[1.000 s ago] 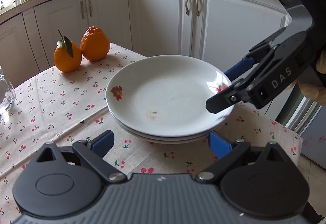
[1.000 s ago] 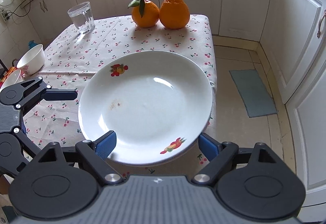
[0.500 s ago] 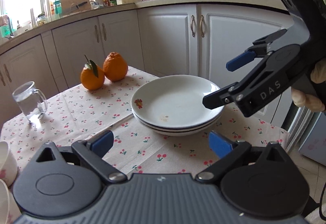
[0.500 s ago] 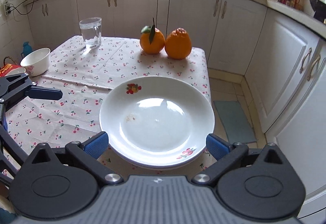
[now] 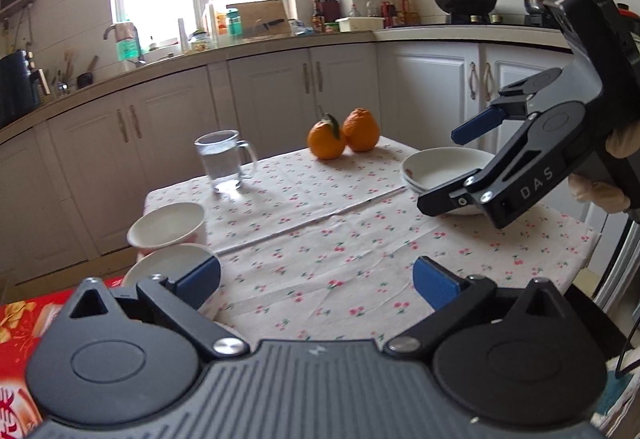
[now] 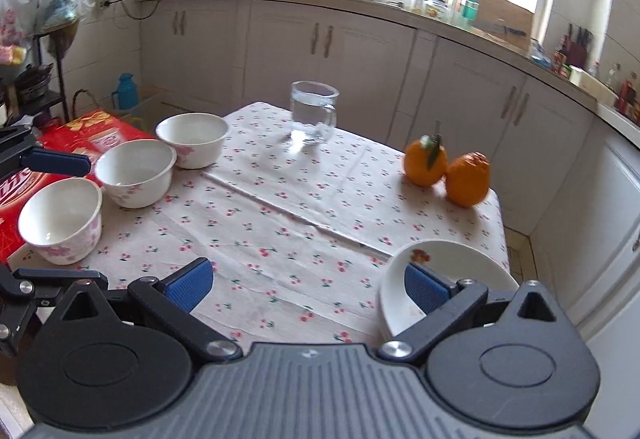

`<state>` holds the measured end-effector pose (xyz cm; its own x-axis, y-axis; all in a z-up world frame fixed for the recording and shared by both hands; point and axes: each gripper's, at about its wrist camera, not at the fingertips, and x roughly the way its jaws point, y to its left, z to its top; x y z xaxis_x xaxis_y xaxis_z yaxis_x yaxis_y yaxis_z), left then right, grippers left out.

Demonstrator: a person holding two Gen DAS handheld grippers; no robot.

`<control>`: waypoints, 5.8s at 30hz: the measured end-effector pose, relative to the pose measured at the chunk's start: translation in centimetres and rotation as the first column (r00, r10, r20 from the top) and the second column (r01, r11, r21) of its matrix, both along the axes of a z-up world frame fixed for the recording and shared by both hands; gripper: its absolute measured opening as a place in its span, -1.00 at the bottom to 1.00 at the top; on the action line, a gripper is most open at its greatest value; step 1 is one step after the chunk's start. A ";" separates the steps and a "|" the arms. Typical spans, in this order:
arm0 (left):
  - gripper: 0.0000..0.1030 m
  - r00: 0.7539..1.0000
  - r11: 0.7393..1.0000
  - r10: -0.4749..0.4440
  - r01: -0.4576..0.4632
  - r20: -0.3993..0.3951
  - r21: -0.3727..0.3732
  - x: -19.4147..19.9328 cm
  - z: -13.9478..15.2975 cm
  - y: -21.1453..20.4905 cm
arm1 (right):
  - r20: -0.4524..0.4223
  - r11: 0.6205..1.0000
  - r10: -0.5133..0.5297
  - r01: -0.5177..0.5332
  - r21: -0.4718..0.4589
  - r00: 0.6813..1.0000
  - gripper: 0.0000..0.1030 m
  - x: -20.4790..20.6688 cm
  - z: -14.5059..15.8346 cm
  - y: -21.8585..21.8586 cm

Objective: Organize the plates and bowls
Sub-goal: 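Open the right tool and pull it back from the stack, then move the right tool to a white bowl and grasp its rim, then lift the white bowl and carry it toward the plate stack, then lower the bowl onto the table beside the plates and open the right tool, then move the right tool to the rim of another white bowl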

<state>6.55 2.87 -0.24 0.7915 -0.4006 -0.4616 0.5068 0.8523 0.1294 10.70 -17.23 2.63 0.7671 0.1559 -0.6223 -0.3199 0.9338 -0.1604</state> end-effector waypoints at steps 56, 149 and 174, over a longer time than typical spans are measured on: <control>0.74 0.979 0.995 -0.015 0.034 -0.201 0.093 3.5 -6.3 8.6 | -0.295 0.938 0.318 -0.253 0.237 0.901 0.00 6.4 -5.6 16.1; 0.95 0.942 0.977 -0.205 0.215 -0.267 0.008 5.5 -6.5 -1.6 | -0.197 0.979 -0.074 0.109 0.171 0.978 1.00 4.1 -4.7 2.1; 0.95 0.983 0.995 0.084 -0.076 -0.164 0.058 10.5 -6.7 8.2 | -0.121 0.978 0.173 -0.156 0.142 0.977 1.00 10.6 -2.5 12.0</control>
